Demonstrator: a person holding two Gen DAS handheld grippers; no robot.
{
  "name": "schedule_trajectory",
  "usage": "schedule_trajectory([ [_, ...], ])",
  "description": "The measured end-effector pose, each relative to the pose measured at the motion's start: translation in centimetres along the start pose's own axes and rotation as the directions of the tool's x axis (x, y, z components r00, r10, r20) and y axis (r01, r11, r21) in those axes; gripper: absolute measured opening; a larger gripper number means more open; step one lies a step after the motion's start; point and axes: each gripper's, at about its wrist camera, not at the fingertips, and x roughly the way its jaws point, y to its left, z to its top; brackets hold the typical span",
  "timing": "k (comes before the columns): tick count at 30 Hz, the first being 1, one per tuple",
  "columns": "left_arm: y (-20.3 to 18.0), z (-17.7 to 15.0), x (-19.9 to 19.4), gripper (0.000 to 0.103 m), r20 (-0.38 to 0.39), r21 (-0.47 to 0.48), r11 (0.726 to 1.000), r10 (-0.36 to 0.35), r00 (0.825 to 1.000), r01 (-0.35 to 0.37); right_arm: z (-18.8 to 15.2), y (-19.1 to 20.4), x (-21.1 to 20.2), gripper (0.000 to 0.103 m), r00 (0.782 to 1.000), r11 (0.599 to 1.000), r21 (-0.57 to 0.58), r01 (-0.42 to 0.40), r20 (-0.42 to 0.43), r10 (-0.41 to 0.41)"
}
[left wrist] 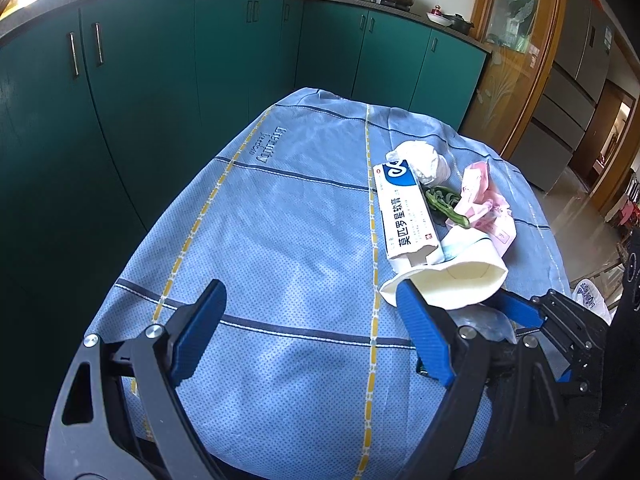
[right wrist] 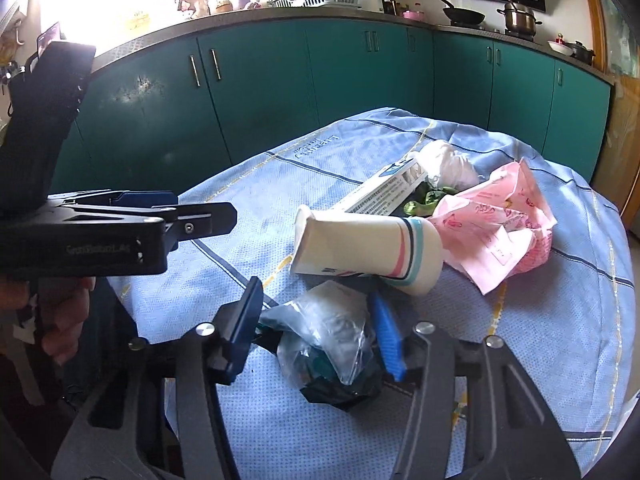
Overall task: Collect trash
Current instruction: 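Reach the right tool to the clear bag with dark contents, then grasp the white paper cup with the left tool while the right tool grasps the clear bag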
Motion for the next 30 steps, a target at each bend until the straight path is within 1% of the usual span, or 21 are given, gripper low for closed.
schedule_trajectory([
  [4,-0.1,-0.2,0.2,0.087,-0.006,0.002,1.000,0.000,1.000,0.000,-0.3,-0.6,-1.0,0.046,1.000,1.000,-0.001,0.009,0.000,-0.009],
  [7,-0.1,-0.3,0.3,0.087,-0.009,0.004,1.000,0.001,1.000,-0.001,-0.6,-1.7,-1.8,0.046,0.999,0.999,0.007,0.037,-0.009,-0.036],
  [11,-0.2,-0.3,0.3,0.087,-0.008,0.004,1.000,0.003,1.000,-0.003,-1.1,-3.7,-3.0,0.046,0.994,0.993,0.036,0.113,-0.012,-0.112],
  [14,0.0,-0.3,0.4,0.087,-0.010,-0.002,1.000,0.002,1.000,-0.002,-1.4,-5.9,-4.1,0.046,0.981,0.976,0.098,0.196,-0.016,-0.195],
  [15,0.0,-0.3,0.4,0.087,-0.011,-0.002,1.000,0.001,1.000,-0.001,-1.5,-6.9,-4.5,0.046,0.976,0.967,0.134,0.219,-0.019,-0.218],
  [16,0.0,-0.3,0.4,0.087,-0.011,-0.002,1.000,-0.002,1.000,0.002,-1.6,-7.5,-4.7,0.048,0.974,0.962,0.156,0.224,-0.018,-0.224],
  [18,-0.2,-0.4,0.3,0.087,-0.009,0.004,1.000,-0.012,1.000,0.012,-1.7,-8.2,-5.1,0.058,0.973,0.955,0.189,0.228,-0.006,-0.232],
  [19,-0.3,-0.4,0.3,0.087,-0.006,0.008,1.000,-0.019,1.000,0.019,-1.7,-8.4,-5.3,0.066,0.971,0.952,0.202,0.232,0.005,-0.238],
  [20,-0.5,-0.5,0.2,0.089,-0.001,0.013,0.999,-0.029,1.000,0.029,-1.7,-8.6,-5.5,0.071,0.970,0.949,0.213,0.234,0.012,-0.242],
  [23,-1.1,-0.5,0.0,0.090,0.008,0.033,0.998,-0.061,0.998,0.061,-1.7,-9.0,-5.8,0.075,0.964,0.939,0.234,0.253,0.021,-0.265],
  [26,-2.3,-0.3,0.3,0.094,-0.004,0.054,0.991,-0.120,0.993,0.120,-1.8,-10.1,-6.6,0.078,0.959,0.925,0.275,0.264,0.032,-0.283],
  [28,-3.8,0.0,1.0,0.094,-0.028,0.092,0.986,-0.136,0.990,0.138,-2.0,-10.9,-7.1,0.080,0.955,0.915,0.301,0.269,0.035,-0.293],
  [30,-5.3,0.2,1.3,0.094,-0.032,0.132,0.980,-0.145,0.989,0.148,-2.2,-11.3,-7.4,0.081,0.953,0.908,0.316,0.276,0.034,-0.302],
])
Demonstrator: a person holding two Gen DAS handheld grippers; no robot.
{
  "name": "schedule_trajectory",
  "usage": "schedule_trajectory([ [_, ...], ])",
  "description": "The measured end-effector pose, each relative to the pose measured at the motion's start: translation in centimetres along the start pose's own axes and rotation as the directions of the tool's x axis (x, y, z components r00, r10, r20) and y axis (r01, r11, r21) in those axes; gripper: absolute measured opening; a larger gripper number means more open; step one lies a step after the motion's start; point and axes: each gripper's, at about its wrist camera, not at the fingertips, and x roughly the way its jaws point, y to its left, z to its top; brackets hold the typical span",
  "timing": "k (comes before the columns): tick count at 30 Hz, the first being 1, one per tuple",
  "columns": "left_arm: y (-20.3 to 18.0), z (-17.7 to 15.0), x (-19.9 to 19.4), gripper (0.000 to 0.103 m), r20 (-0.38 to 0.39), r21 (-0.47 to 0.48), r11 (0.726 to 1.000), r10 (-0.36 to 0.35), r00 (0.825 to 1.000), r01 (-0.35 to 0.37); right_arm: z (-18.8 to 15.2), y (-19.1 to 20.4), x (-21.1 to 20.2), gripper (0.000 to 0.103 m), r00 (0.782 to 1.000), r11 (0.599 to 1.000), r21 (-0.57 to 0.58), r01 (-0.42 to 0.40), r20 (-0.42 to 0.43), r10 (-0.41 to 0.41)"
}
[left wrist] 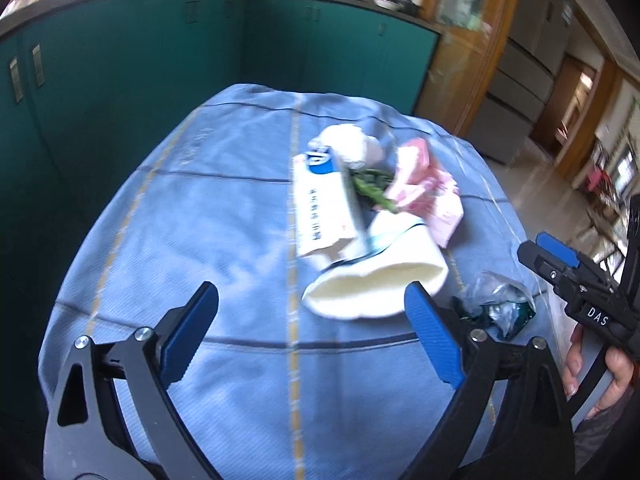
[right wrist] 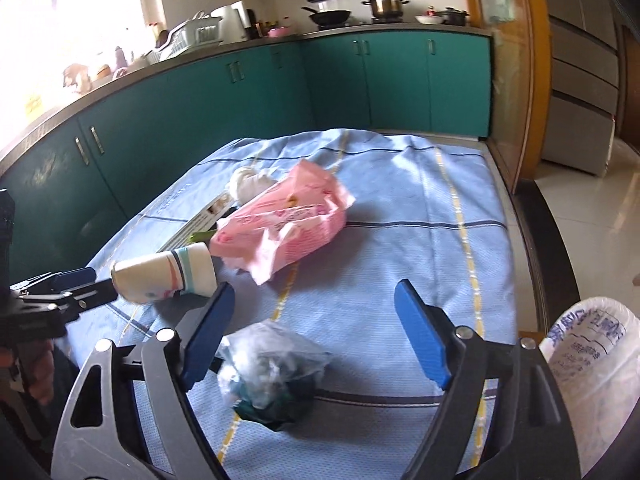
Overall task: Collect trash
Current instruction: 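Grasp the white paper cup with the left tool while the right tool grasps the clear bag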
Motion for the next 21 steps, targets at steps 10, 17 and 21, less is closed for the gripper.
schedule_trajectory([
  [10,-4.7,-0.6,1.2,0.066,0.011,0.155,0.987,-0.043,0.999,0.041,-0.4,-0.9,-0.3,0.081,0.999,0.999,0.017,0.040,-0.014,-0.039],
  [17,-3.5,-1.0,1.4,0.015,-0.004,0.129,0.991,-0.032,0.999,0.032,-0.5,0.0,0.3,0.081,0.999,0.999,-0.011,0.038,-0.027,-0.038],
  [21,-2.6,-1.0,0.2,0.005,0.024,0.114,0.993,-0.029,0.999,0.026,-0.7,1.0,0.9,0.081,0.999,0.999,-0.049,0.013,-0.051,-0.015],
])
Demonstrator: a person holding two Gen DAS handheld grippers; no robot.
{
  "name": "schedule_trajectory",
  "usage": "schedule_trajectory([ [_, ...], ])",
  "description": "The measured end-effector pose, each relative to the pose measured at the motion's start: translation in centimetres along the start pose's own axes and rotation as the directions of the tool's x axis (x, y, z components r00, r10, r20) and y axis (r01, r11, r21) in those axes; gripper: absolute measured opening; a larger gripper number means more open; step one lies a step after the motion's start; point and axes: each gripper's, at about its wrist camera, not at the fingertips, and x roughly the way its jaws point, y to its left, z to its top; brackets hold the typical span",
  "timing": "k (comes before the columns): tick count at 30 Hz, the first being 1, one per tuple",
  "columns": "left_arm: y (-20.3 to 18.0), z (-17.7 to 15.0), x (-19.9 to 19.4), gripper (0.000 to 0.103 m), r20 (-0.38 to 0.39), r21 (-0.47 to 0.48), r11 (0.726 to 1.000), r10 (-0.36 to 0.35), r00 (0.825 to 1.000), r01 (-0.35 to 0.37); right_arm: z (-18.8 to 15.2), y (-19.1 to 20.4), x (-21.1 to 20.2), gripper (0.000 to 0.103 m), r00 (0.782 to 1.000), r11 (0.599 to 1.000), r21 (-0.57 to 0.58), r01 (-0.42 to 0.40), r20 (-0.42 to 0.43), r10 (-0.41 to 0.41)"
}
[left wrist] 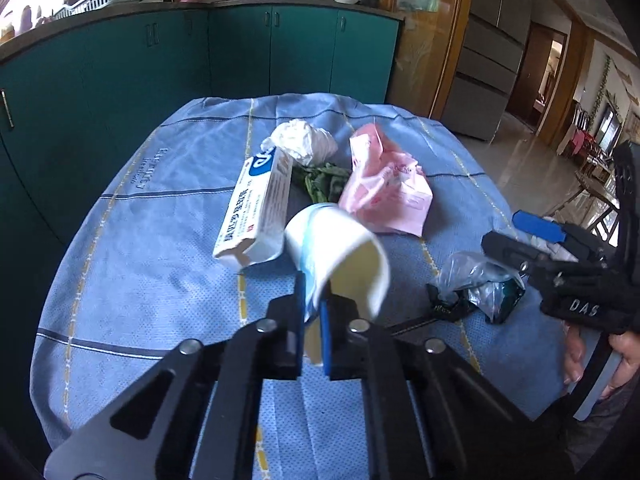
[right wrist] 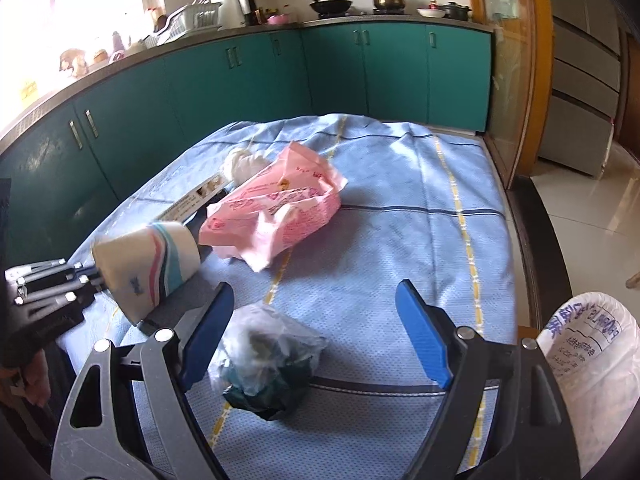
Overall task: Collect trash
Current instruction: 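Grasp the white paper cup with the left tool while the right tool grasps the clear bag, then carry the cup and clear bag over the wastebasket and open both tools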
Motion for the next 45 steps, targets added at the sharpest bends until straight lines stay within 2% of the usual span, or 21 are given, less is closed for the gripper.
schedule_trajectory([
  [2,0.2,0.0,-0.8,0.005,0.017,0.015,1.000,0.011,1.000,-0.011,-0.1,0.4,0.1,0.082,1.000,1.000,-0.017,-0.016,-0.007,0.015],
  [5,0.0,-0.2,-1.4,0.005,0.035,0.050,0.999,0.017,0.999,-0.019,-0.2,1.1,0.2,0.089,0.999,0.998,-0.042,-0.039,-0.012,0.039],
  [14,0.5,0.0,-2.8,0.005,0.073,0.033,0.999,0.018,0.997,-0.020,-0.9,2.9,1.9,0.089,0.996,0.992,-0.107,-0.062,-0.064,0.055],
  [15,0.6,0.0,-3.2,0.005,0.082,0.027,0.999,0.016,0.997,-0.018,-0.9,3.1,1.9,0.087,0.997,0.992,-0.110,-0.064,-0.060,0.057],
  [19,0.7,0.2,-3.5,0.005,0.092,0.023,1.000,0.018,0.996,-0.020,-0.9,3.4,1.8,0.059,0.994,0.988,-0.121,-0.095,-0.067,0.087],
  [22,0.8,0.0,-3.4,0.005,0.085,0.015,1.000,0.010,0.996,-0.011,-0.8,3.3,1.6,0.053,0.994,0.988,-0.120,-0.098,-0.055,0.092],
  [23,0.9,-0.1,-3.3,0.005,0.081,0.012,1.000,0.006,0.997,-0.007,-0.8,3.2,1.5,0.046,0.995,0.988,-0.118,-0.097,-0.051,0.091],
  [25,0.9,-0.2,-3.5,0.005,0.083,0.008,1.000,-0.003,0.997,0.003,-0.6,2.8,1.0,0.044,0.996,0.991,-0.102,-0.092,-0.028,0.089],
  [27,0.8,-0.1,-4.0,0.005,0.094,0.009,1.000,-0.011,0.996,0.010,-0.4,2.3,0.4,0.041,0.996,0.992,-0.082,-0.092,-0.003,0.092],
  [28,0.8,0.0,-4.2,0.005,0.102,0.009,1.000,-0.013,0.995,0.012,-0.3,2.0,0.1,0.033,0.996,0.993,-0.072,-0.091,0.012,0.092],
  [29,0.8,0.1,-4.6,0.005,0.111,0.006,1.000,-0.021,0.994,0.020,-0.2,1.8,-0.1,0.030,0.996,0.994,-0.065,-0.089,0.021,0.091],
  [33,0.9,0.5,-5.7,0.005,0.137,-0.008,0.998,-0.053,0.989,0.054,0.1,0.9,-0.8,0.024,0.994,0.996,-0.027,-0.084,0.061,0.086],
  [37,1.0,0.6,-6.1,0.005,0.150,-0.008,0.999,-0.048,0.987,0.049,-0.1,1.3,-0.6,0.025,0.996,0.996,-0.044,-0.074,0.044,0.075],
  [39,1.2,0.5,-5.9,0.005,0.144,-0.014,0.999,-0.044,0.989,0.046,-0.3,1.7,-0.1,0.045,0.997,0.996,-0.052,-0.071,0.021,0.072],
  [40,1.3,0.5,-5.8,0.005,0.139,-0.017,0.999,-0.043,0.989,0.046,-0.3,1.8,0.1,0.063,0.997,0.995,-0.055,-0.078,0.011,0.078],
  [41,1.3,0.4,-5.8,0.005,0.137,-0.020,0.999,-0.042,0.990,0.045,-0.4,2.0,0.4,0.070,0.997,0.995,-0.063,-0.082,0.001,0.082],
  [45,1.5,0.2,-5.8,0.005,0.136,-0.024,0.999,-0.039,0.990,0.042,-0.9,3.3,1.8,0.071,0.997,0.992,-0.114,-0.057,-0.052,0.051],
])
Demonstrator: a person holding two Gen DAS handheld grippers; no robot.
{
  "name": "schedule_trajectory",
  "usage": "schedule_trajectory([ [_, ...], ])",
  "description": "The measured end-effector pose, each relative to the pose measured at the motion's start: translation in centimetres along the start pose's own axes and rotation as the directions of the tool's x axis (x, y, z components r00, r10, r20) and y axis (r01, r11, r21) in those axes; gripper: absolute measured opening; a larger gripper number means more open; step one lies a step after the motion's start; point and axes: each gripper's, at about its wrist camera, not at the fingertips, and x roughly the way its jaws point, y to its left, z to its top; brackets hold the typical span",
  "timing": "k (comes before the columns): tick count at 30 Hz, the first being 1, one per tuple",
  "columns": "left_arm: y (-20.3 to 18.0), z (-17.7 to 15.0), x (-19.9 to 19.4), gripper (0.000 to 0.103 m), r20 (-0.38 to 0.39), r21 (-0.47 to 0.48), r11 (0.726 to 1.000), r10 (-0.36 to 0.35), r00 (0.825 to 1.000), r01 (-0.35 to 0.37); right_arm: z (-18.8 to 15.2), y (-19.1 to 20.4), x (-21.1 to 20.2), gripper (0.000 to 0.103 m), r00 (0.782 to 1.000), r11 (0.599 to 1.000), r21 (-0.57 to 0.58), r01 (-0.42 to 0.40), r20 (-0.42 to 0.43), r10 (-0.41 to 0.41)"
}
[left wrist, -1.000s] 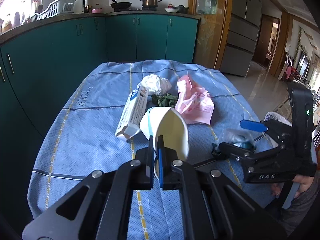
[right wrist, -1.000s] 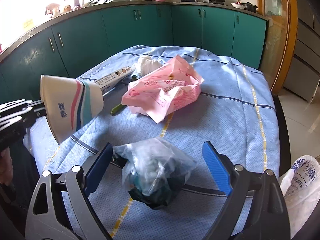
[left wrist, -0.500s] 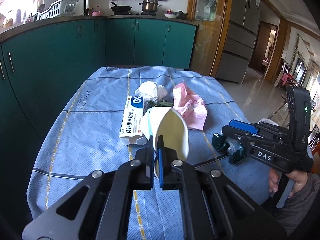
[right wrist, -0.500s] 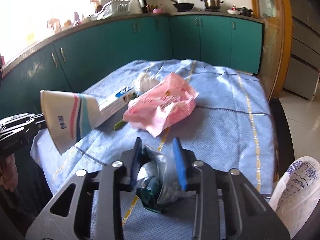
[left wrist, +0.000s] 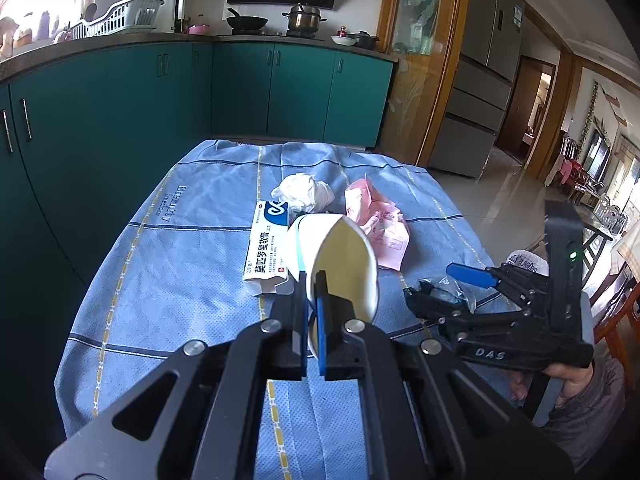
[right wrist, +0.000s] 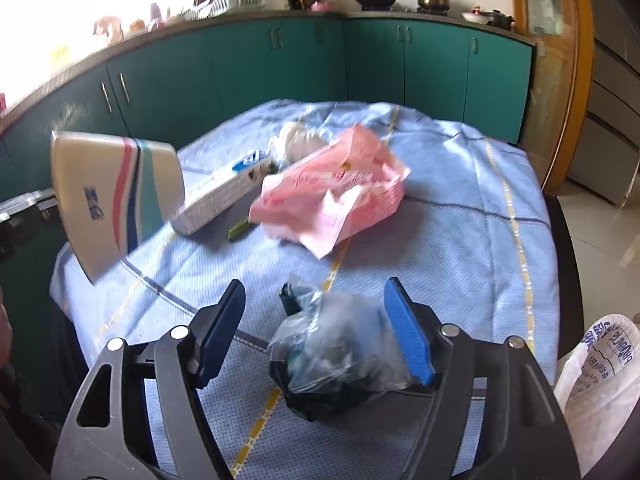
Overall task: Collect trash
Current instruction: 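Carry the cup and clear bag over the wastebasket and open both tools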
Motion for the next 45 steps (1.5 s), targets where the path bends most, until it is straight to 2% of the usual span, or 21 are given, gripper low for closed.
schedule_trajectory([
  [3,-0.1,0.0,-0.1,0.005,0.001,-0.001,1.000,-0.003,1.000,0.003,-0.2,0.2,0.7,0.070,0.999,1.000,-0.015,0.023,-0.025,-0.023],
  [5,-0.2,0.1,-0.2,0.005,0.005,0.001,1.000,-0.006,1.000,0.006,-0.3,-0.1,0.6,0.055,1.000,1.000,-0.007,0.016,-0.025,-0.016],
  [11,-0.6,0.4,-0.5,0.005,0.021,0.001,1.000,-0.027,0.999,0.027,-0.1,-1.3,-0.6,0.050,1.000,0.999,0.037,0.015,0.021,-0.016],
  [14,-2.0,0.9,-0.5,0.005,0.028,0.026,0.997,-0.071,0.997,0.071,-0.1,-3.4,-3.5,0.050,0.990,0.993,0.104,0.061,0.119,-0.073],
  [16,-3.5,1.2,-0.2,0.005,0.027,0.050,0.992,-0.115,0.993,0.114,-0.4,-6.0,-6.1,0.050,0.963,0.966,0.202,0.159,0.186,-0.197],
  [17,-4.1,1.3,-0.1,0.005,0.026,0.059,0.990,-0.132,0.991,0.130,-0.8,-7.1,-7.2,0.051,0.939,0.943,0.247,0.224,0.204,-0.277],
  [18,-5.3,1.5,0.3,0.005,0.022,0.071,0.984,-0.166,0.986,0.164,-1.4,-8.6,-8.6,0.051,0.899,0.901,0.306,0.308,0.215,-0.381],
  [19,-6.3,1.6,0.6,0.005,0.012,0.076,0.978,-0.196,0.981,0.194,-2.0,-9.9,-9.7,0.051,0.867,0.863,0.357,0.359,0.215,-0.449],
  [23,-11.3,1.4,3.1,0.005,-0.060,0.085,0.938,-0.332,0.941,0.336,-5.3,-15.4,-14.1,0.051,0.783,0.708,0.553,0.438,0.152,-0.603],
  [25,-14.3,0.9,4.3,0.005,-0.093,0.110,0.918,-0.373,0.923,0.382,-6.8,-17.5,-15.1,0.051,0.764,0.646,0.602,0.470,0.090,-0.639],
  [27,-17.7,0.2,5.7,0.005,-0.143,0.115,0.884,-0.437,0.888,0.453,-8.2,-19.6,-15.5,0.051,0.754,0.585,0.648,0.488,0.026,-0.656],
  [30,-22.9,-1.4,7.6,0.005,-0.205,0.148,0.842,-0.487,0.849,0.519,-10.6,-22.0,-16.2,0.051,0.766,0.502,0.728,0.468,-0.050,-0.641],
  [33,-26.9,-2.9,9.6,0.005,-0.257,0.170,0.807,-0.517,0.816,0.565,-11.4,-22.9,-16.8,0.051,0.763,0.468,0.754,0.461,-0.068,-0.642],
  [34,-27.8,-3.2,10.3,0.005,-0.271,0.180,0.803,-0.515,0.813,0.568,-11.5,-23.0,-16.8,0.051,0.766,0.468,0.757,0.457,-0.067,-0.639],
  [36,-29.2,-3.8,11.5,0.009,-0.297,0.194,0.804,-0.497,0.815,0.561,-11.6,-23.1,-16.8,0.054,0.767,0.466,0.760,0.453,-0.065,-0.638],
  [37,-29.4,-4.0,11.9,0.025,-0.306,0.194,0.809,-0.488,0.817,0.556,-11.7,-23.1,-16.8,0.056,0.767,0.466,0.761,0.452,-0.064,-0.639],
  [38,-29.3,-4.2,12.0,0.047,-0.304,0.187,0.812,-0.487,0.819,0.553,-11.7,-23.1,-16.9,0.059,0.767,0.469,0.761,0.448,-0.059,-0.639],
  [40,-28.2,-3.7,11.7,0.062,-0.271,0.151,0.822,-0.499,0.823,0.549,-11.2,-22.7,-16.9,0.066,0.770,0.486,0.758,0.435,-0.034,-0.637],
  [42,-26.9,-3.0,11.5,0.064,-0.255,0.137,0.836,-0.488,0.835,0.531,-10.7,-22.1,-16.7,0.069,0.768,0.505,0.743,0.438,-0.017,-0.640],
  [44,-25.4,-2.5,11.2,0.067,-0.224,0.132,0.862,-0.455,0.862,0.489,-10.1,-21.6,-16.5,0.072,0.779,0.535,0.729,0.427,0.004,-0.627],
  [45,-24.2,-2.2,10.9,0.068,-0.194,0.132,0.883,-0.423,0.885,0.450,-9.7,-21.2,-16.3,0.074,0.786,0.550,0.722,0.420,0.013,-0.618],
])
